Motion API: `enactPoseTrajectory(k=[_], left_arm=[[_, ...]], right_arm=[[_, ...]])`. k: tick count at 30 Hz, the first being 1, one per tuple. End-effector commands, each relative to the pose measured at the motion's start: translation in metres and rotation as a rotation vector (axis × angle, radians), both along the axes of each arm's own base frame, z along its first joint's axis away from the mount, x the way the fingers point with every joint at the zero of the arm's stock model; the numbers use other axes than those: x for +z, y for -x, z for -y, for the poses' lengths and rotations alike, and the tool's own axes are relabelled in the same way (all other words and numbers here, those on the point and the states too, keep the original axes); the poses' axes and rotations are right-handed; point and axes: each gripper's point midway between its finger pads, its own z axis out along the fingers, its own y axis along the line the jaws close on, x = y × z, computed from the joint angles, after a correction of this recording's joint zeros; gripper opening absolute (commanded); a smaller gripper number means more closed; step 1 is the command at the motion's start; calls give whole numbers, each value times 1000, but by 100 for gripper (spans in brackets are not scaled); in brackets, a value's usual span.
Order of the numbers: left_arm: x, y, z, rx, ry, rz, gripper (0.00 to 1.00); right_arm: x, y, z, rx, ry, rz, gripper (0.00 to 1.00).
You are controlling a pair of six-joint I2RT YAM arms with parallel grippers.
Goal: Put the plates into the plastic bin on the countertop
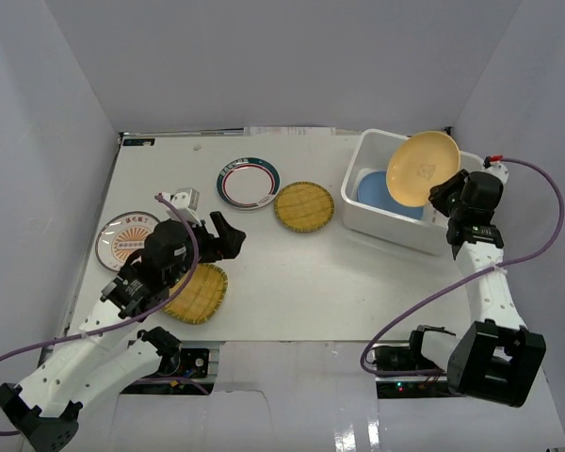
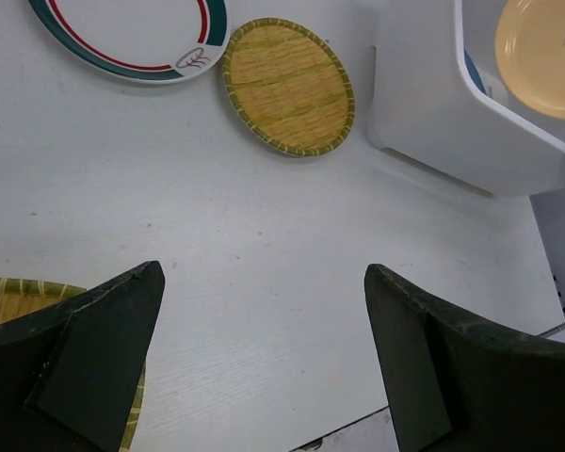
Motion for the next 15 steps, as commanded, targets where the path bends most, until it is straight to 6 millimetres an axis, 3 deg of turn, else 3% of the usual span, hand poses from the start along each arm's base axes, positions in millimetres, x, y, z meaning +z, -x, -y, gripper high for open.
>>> enactPoseTrajectory(k=[1, 3, 4, 5, 10, 12, 13, 15], left_arm=[[-18, -3, -8, 64, -26, -51, 98], [-24, -5, -8, 73, -34, -63, 98], [-26, -7, -8, 78, -37, -67, 98], [-27, -9, -8, 85, -41, -66, 98], [-34, -20, -8, 126, -62, -72, 98], [-36, -28, -9, 160, -68, -68, 98], [-35, -31, -9, 168, -68, -65, 98], [-39, -41, -14, 217, -104, -65, 98]], right_arm=[[-34, -4, 11, -40, -71, -56, 30], [-37, -4, 3, 10, -85, -62, 59], [-35, -4, -1, 29, -86, -59, 89], [-27, -2, -7, 60, -92, -38, 97], [30, 2, -34, 174, -82, 132, 100], [54, 5, -68, 283, -59, 196, 90], [58, 9, -99, 369, -49, 202, 86], [72, 12, -138, 490, 3, 227, 78]])
